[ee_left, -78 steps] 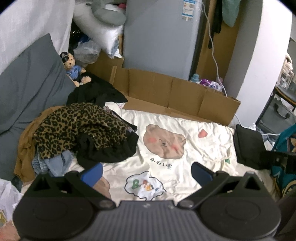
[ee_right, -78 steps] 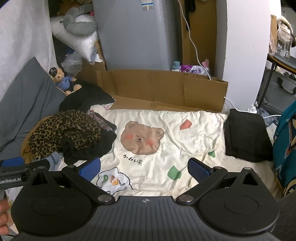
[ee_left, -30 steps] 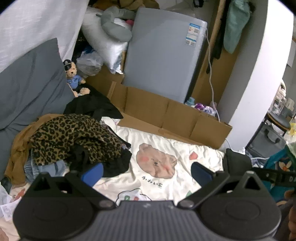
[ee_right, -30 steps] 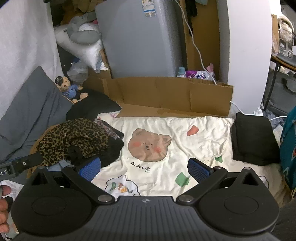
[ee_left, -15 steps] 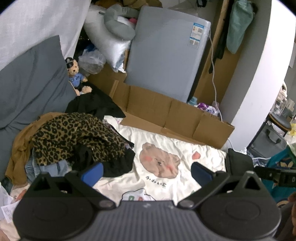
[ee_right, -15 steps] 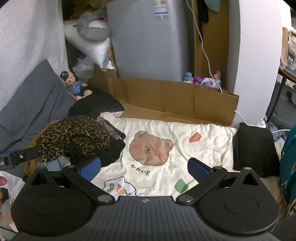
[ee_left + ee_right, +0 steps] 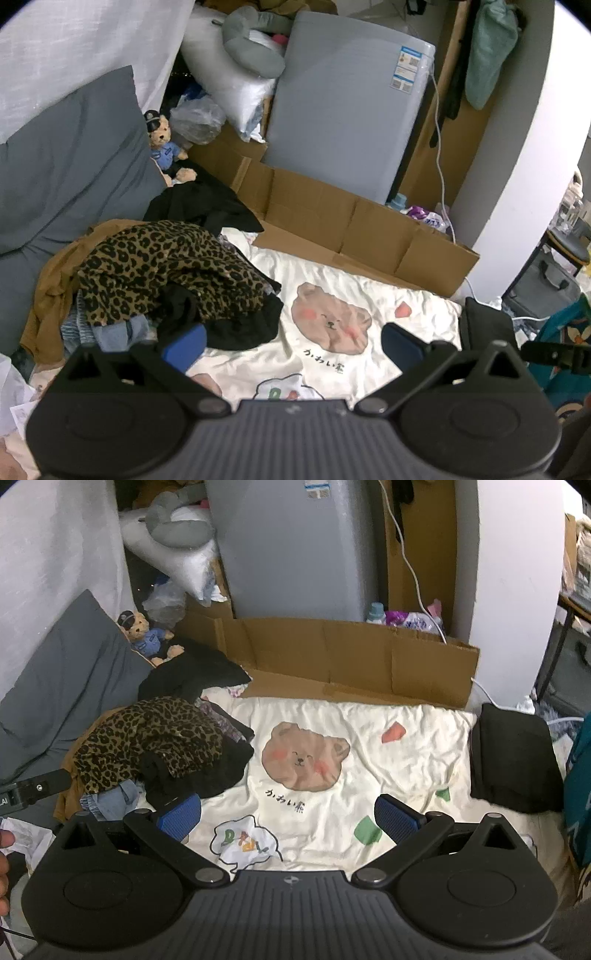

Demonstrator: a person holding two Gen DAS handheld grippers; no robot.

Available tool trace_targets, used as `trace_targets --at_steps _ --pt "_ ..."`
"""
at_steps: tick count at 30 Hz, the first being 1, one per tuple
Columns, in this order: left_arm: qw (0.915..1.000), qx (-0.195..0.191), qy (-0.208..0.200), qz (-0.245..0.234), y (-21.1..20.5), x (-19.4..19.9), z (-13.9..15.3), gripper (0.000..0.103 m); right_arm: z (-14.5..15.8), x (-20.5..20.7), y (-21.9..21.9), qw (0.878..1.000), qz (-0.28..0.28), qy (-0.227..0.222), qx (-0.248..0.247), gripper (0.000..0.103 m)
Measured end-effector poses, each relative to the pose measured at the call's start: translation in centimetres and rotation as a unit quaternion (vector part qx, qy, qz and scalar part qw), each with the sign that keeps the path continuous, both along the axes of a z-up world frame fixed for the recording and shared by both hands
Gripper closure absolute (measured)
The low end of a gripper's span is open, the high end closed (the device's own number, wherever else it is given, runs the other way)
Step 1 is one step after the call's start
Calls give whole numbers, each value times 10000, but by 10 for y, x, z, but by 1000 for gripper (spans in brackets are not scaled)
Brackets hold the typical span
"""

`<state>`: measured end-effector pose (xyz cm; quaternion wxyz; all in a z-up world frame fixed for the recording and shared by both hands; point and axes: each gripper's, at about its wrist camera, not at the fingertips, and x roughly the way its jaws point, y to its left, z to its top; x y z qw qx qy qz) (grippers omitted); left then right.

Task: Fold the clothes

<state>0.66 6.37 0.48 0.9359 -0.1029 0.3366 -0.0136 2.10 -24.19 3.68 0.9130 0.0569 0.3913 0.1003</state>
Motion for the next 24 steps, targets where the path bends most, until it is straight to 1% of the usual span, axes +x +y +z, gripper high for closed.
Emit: trace_targets --at_steps 4,9,13,16,18,22,24 --pt "10000 6 11 54 4 1 0 1 1 2 2 9999 72 60 36 1" --pt "9998 131 -42 137 6 5 1 2 5 8 -1 9998 70 123 157 1" --pt "9996 248 -47 136 10 10 1 2 10 21 -1 9997 106 126 154 1" --pt "9993 251 -55 253 26 17 0 2 14 31 -1 9997 135 127 148 1" --pt "9991 207 -65 364 40 20 -1 4 16 38 -1 9997 155 127 144 1" --pt "9975 185 18 688 73 27 -6 5 21 51 -1 9996 194 128 135 1" --pt "9963 226 77 829 87 31 -9 11 24 57 -1 9996 213 128 131 1"
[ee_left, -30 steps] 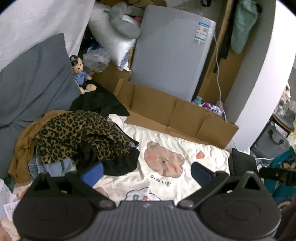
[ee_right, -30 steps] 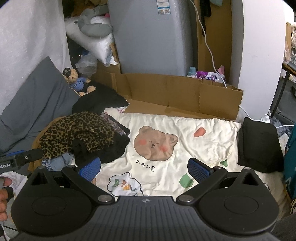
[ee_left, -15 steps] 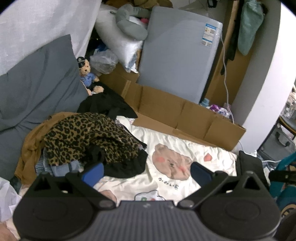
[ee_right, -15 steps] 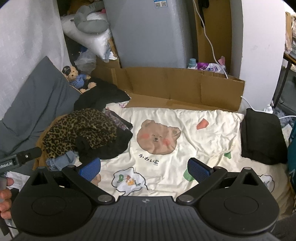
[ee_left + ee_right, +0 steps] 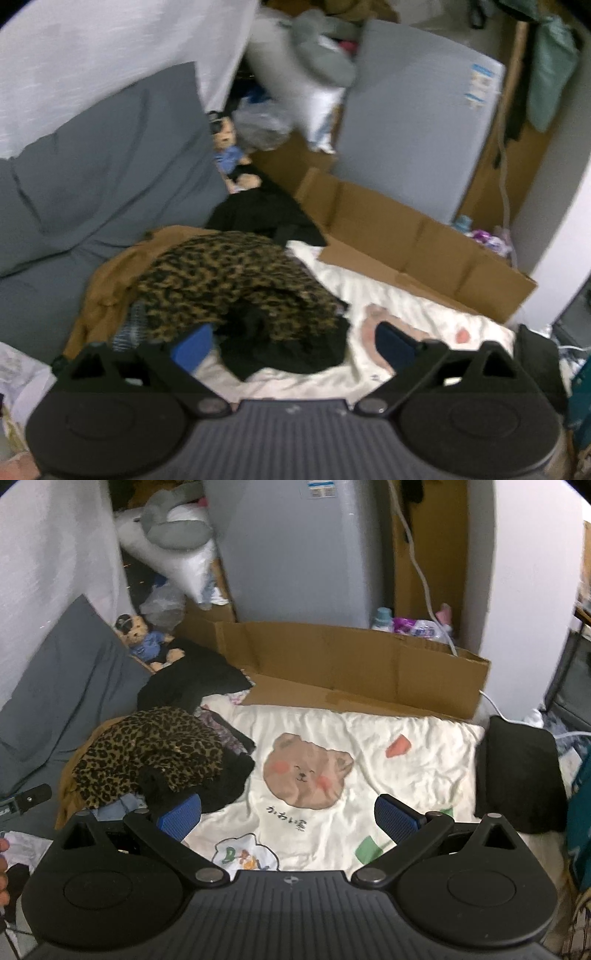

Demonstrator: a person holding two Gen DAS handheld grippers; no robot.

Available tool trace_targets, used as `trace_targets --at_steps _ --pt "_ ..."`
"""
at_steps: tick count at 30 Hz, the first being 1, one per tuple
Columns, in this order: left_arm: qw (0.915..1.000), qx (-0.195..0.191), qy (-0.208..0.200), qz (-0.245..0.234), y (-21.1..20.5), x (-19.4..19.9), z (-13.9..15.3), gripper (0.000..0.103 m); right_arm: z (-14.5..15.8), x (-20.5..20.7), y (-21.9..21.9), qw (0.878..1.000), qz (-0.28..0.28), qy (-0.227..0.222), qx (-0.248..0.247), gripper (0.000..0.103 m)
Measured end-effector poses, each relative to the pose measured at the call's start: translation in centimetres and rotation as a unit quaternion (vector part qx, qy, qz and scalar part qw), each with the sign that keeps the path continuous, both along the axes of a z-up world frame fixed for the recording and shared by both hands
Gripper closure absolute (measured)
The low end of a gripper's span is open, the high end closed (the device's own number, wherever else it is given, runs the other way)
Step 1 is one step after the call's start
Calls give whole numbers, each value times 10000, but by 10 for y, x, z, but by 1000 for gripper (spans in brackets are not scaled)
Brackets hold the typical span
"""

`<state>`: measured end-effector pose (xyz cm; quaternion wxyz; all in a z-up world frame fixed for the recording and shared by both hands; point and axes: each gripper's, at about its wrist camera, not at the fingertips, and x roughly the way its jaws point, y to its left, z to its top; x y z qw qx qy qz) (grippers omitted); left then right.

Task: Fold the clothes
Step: 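Reach the left gripper into the leopard-print garment and close on it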

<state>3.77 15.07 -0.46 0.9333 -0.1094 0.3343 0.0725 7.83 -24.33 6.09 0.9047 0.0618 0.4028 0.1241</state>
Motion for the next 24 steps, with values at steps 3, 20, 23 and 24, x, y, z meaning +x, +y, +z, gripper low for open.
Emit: trace_targets --at_steps 3,20,23,24 --pt "10000 -20 -4 88 17 5 -2 15 4 10 0 10000 23 12 33 1" --pt "9987 229 314 340 70 69 -45 9 4 82 -3 9947 434 554 754 1" --pt "9984 28 364 429 82 81 -54 22 -6 90 -10 9934 477 718 751 1" --pt "9982 -39 358 481 86 84 -56 28 -10 92 -12 9930 515 776 728 1"
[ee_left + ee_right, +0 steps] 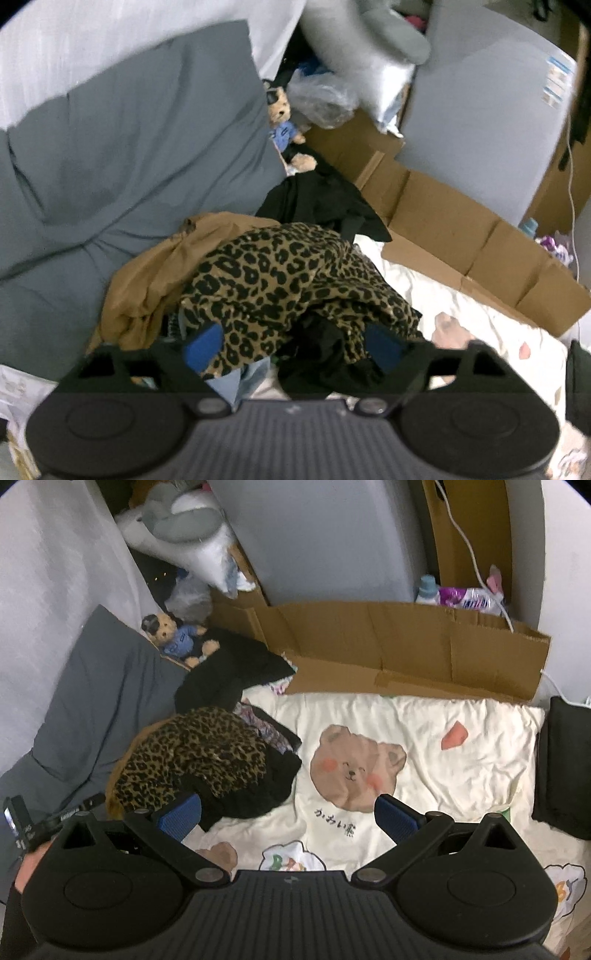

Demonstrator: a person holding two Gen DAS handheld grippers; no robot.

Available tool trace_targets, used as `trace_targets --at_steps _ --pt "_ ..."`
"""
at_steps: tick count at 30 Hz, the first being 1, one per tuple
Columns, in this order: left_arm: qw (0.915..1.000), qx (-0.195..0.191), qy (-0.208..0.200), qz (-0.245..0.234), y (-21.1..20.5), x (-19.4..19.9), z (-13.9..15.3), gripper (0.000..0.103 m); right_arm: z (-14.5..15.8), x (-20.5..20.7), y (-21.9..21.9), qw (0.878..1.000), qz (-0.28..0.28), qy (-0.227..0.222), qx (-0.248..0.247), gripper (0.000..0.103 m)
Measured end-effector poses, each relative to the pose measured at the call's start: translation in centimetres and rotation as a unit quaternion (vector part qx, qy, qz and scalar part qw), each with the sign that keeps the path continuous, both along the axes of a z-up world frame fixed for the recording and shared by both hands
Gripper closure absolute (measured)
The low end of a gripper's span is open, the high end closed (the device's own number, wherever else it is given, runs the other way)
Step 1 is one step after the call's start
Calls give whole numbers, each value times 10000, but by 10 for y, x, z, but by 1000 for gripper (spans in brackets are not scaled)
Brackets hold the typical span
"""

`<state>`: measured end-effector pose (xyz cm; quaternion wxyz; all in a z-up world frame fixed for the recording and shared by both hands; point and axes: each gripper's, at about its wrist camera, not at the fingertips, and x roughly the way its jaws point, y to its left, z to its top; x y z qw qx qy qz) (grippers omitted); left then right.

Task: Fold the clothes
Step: 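Reach the left gripper into the leopard-print garment and close on it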

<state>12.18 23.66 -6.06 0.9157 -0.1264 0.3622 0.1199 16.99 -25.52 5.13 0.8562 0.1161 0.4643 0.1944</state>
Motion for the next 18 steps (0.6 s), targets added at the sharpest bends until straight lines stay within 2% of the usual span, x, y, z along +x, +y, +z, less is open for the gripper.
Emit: trace_targets --at_steps 4,8,10,14,18 --pt "9998 -69 8 168 5 12 -6 28 -13 4 -3 9994 317 12 -101 1" --pt "9997 -20 143 203 7 26 -14 27 -23 11 -7 9992 368 34 -128 1" --pt "9996 36 196 217 8 33 -19 23 -28 14 -8 9992 366 76 -122 1" --pt "9992 189 246 237 11 46 -34 8 -38 19 -8 9986 469 78 -218 1" --pt "9989 323 267 194 10 58 -49 7 -50 25 -6 9976 613 129 -289 1"
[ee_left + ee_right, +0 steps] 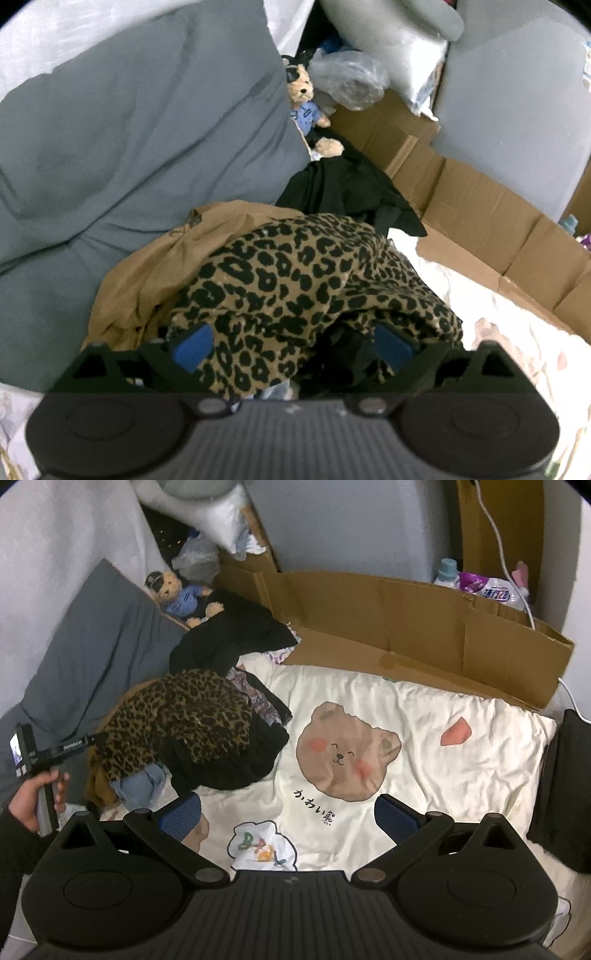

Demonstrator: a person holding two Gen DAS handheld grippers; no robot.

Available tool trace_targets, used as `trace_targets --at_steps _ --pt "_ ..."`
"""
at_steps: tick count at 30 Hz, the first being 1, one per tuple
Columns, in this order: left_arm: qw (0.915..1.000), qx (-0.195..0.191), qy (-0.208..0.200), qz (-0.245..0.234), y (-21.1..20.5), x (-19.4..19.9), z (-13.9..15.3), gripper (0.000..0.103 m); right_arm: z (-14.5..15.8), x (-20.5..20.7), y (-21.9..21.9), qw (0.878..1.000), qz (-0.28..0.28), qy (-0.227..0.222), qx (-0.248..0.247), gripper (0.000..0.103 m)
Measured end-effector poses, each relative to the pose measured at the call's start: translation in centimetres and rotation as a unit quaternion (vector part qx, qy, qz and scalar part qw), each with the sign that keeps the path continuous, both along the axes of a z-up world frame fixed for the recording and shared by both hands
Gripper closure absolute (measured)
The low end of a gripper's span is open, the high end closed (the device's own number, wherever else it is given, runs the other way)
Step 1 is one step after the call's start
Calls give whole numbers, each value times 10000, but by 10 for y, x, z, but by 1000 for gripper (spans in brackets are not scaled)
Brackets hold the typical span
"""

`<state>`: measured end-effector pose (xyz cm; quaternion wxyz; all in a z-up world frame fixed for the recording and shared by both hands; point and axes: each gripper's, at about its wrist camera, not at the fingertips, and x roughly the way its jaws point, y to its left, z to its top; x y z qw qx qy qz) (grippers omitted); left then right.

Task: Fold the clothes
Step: 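Reach the left gripper into the leopard-print garment and close on it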

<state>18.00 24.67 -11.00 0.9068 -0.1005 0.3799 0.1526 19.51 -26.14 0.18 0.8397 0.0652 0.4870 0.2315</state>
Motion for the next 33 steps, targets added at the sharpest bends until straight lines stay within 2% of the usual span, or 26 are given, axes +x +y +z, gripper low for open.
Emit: trace_targets --at_steps 4,8,13,15,17,19,22,24,26,29,31,33 --pt "9996 139 203 -149 0 23 -14 7 -17 14 -1 9998 0 190 73 1" --pt "9990 128 356 -231 3 50 -28 7 -35 34 -9 10000 -75 -2 66 1" --pt "9958 300 630 -595 4 83 -44 7 -58 59 -20 9995 -173 -267 53 1" --pt "9937 446 767 -682 3 96 -49 7 -72 66 -31 9993 -229 -227 198 3" --pt "9891 601 982 -921 1 110 -55 12 -88 71 -46 9994 -291 -19 182 9" --pt "9810 888 1153 -1281 -5 120 -61 13 -97 75 -66 9984 -546 149 45 11" --pt "9708 1259 1569 -1309 -6 129 -75 20 -106 72 -90 9965 -801 178 136 11" --pt "9663 1432 1694 -1304 -3 131 -82 28 -115 68 -98 9960 -850 213 160 11" --pt "9669 1498 1672 -1211 1 129 -78 31 -126 64 -98 9964 -792 282 111 11" --pt "9676 1476 1512 -1385 3 120 -62 23 -118 60 -88 9967 -756 277 70 11" --pt "9663 1677 1342 -1418 6 109 -53 22 -111 57 -82 9969 -735 267 45 11" --pt "9714 1702 1088 -1245 14 94 -42 14 -104 55 -75 9971 -714 258 19 11"
